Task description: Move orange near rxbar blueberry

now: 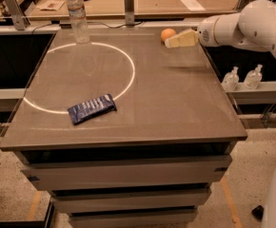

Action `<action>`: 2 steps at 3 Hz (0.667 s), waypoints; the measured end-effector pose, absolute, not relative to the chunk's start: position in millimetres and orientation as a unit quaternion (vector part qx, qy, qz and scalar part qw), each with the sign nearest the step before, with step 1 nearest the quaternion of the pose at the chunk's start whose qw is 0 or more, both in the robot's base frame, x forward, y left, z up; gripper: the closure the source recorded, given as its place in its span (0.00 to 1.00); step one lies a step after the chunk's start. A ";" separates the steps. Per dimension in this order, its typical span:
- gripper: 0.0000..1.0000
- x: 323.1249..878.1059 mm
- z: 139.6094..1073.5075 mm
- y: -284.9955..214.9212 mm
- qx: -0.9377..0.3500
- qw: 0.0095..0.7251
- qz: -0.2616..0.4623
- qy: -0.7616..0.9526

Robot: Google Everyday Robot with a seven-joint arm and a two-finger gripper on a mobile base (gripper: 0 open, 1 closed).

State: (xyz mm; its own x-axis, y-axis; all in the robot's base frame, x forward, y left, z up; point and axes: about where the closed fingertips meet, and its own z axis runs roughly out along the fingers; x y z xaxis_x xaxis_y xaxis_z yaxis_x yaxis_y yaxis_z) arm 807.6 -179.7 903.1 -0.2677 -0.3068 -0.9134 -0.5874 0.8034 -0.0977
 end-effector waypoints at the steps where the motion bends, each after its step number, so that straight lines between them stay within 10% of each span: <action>1: 0.00 820.3 893.5 -173.7 -0.278 0.521 0.136 0.795; 2: 0.00 827.5 885.1 -166.5 -0.279 0.523 0.149 0.791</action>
Offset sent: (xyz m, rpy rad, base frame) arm 0.0271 0.0193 -0.0230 0.0498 0.0201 0.0327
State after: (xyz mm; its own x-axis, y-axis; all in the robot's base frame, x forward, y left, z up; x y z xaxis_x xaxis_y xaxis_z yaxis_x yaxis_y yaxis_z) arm 827.5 -166.5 885.1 -0.2965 -0.2864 -0.9111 -0.5976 0.7998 -0.0569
